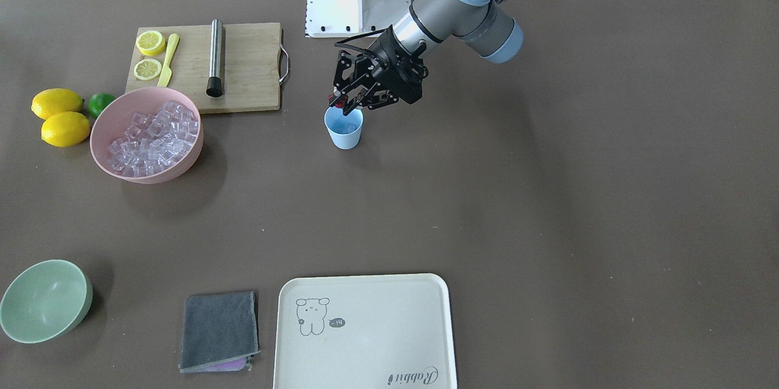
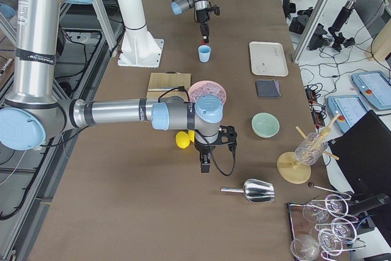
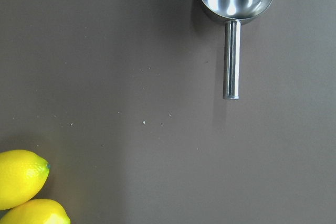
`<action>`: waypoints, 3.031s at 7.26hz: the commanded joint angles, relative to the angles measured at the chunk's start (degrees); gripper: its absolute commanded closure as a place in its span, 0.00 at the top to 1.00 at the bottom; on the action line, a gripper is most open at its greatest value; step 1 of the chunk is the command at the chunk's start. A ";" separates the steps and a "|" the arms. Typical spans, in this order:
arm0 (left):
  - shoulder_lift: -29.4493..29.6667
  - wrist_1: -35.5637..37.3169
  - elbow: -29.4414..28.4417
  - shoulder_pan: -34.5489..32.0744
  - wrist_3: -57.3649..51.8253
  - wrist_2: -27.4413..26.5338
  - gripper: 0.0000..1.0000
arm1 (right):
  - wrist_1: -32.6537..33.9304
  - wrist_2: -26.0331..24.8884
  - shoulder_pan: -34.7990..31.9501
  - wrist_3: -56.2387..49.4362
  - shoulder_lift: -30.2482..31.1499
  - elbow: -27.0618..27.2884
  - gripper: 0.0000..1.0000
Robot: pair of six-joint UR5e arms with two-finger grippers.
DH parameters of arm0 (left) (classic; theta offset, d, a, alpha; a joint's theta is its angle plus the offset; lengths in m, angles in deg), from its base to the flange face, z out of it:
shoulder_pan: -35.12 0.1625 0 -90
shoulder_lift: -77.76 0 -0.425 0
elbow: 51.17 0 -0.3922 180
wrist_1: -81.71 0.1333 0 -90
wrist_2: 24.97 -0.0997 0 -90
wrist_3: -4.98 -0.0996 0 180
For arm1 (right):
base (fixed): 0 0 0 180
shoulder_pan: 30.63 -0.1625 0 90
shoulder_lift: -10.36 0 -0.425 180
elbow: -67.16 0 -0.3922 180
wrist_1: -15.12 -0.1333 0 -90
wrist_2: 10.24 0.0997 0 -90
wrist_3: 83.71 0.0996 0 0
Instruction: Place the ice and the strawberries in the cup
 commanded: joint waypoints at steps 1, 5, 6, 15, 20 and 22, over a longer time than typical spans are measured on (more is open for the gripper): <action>0.21 -0.09 -0.62 -0.08 -0.47 -0.44 0.00 | -0.07 0.07 0.00 0.13 -0.45 -0.93 1.00; -0.23 -0.09 -0.54 -0.25 -3.44 -0.44 0.98 | -0.07 0.24 0.00 0.13 -0.72 -1.20 1.00; -0.32 -0.09 -0.53 -0.25 -3.46 -0.44 0.98 | -0.07 0.24 0.00 0.22 -0.72 -1.20 1.00; -5.31 4.03 0.60 -13.13 -8.86 12.60 0.98 | -0.25 -0.02 0.00 6.11 -0.63 -1.29 1.00; -18.83 12.01 0.34 -36.77 -38.53 32.76 0.98 | -0.25 0.07 0.00 6.02 -0.46 -1.38 1.00; -25.42 17.37 0.26 -45.04 -55.32 35.32 0.98 | -0.25 0.07 0.00 6.02 -0.72 -1.38 1.00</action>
